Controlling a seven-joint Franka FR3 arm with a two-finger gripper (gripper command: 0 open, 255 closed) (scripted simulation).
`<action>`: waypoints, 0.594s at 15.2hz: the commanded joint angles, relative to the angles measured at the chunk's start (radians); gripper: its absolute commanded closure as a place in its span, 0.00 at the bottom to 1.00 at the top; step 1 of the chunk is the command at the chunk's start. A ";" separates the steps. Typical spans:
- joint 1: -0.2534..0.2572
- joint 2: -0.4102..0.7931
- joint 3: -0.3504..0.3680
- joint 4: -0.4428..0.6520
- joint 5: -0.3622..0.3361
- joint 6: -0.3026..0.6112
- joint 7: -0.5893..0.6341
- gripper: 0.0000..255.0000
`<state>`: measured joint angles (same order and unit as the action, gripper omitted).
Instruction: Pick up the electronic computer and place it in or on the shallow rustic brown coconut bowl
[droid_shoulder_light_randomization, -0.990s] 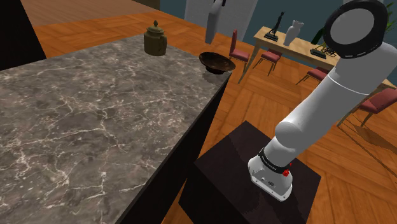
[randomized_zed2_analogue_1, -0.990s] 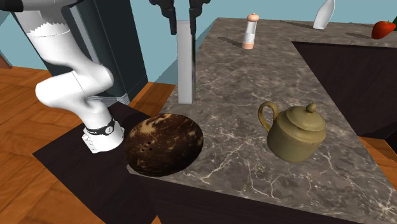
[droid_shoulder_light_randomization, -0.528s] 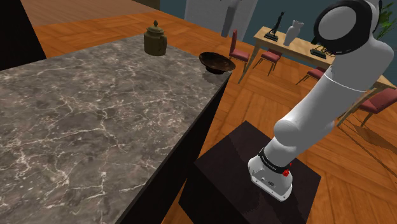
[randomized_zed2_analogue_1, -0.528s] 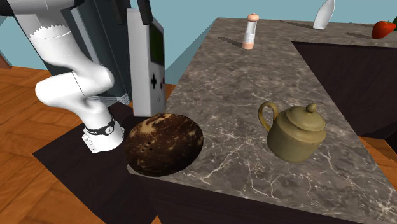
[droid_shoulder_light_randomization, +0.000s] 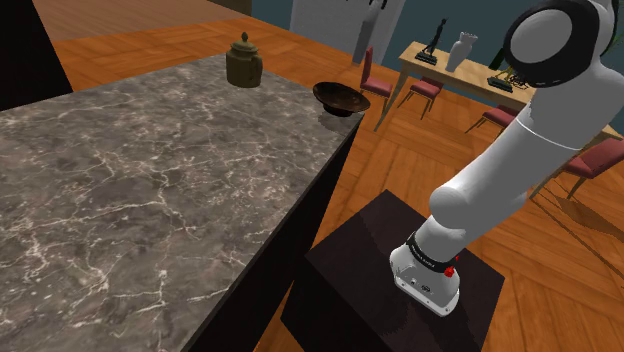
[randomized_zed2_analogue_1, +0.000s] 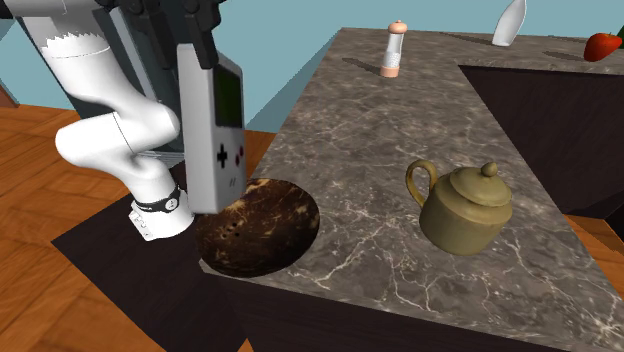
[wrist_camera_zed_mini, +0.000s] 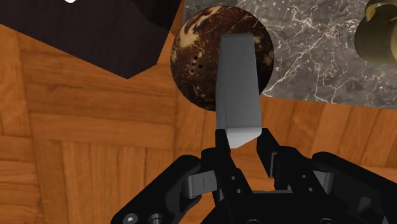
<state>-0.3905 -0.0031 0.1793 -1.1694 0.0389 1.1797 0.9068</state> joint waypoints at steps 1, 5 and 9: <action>-0.003 -0.028 -0.003 -0.068 0.005 0.041 -0.006 1.00; -0.006 -0.074 -0.007 -0.184 0.012 0.112 -0.015 1.00; -0.008 -0.111 -0.010 -0.286 0.017 0.177 -0.022 1.00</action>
<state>-0.3981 -0.1080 0.1697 -1.4339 0.0554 1.3402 0.8866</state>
